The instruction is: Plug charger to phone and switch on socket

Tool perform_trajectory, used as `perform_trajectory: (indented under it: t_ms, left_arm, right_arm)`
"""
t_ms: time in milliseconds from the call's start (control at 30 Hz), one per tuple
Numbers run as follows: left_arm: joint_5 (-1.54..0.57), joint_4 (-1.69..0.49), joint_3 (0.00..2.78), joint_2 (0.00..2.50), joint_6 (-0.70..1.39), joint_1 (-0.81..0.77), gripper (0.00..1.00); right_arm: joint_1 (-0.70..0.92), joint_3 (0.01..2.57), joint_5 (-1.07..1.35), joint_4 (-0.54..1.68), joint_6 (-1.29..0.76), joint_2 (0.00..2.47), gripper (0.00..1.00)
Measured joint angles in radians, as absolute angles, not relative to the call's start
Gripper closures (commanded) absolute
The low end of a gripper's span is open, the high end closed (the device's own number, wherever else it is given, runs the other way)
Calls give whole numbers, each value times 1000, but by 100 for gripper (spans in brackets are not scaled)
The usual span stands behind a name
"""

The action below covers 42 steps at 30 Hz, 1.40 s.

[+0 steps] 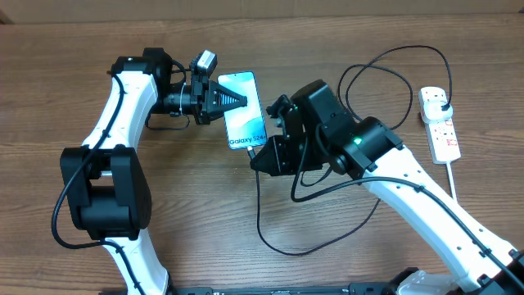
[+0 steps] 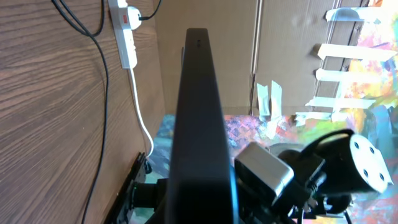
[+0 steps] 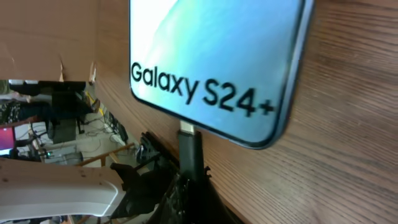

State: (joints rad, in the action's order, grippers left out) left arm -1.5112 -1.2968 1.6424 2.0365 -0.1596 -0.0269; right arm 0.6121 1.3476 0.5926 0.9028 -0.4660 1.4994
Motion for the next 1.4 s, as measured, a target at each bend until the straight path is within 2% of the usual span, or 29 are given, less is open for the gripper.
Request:
perform_trajectory:
  t_ms: [1400]
  left_arm:
    - [-1527, -1293, 1642, 2037, -156, -31, 96]
  right_arm:
    - [611, 1346, 612, 862, -486, 1503, 96]
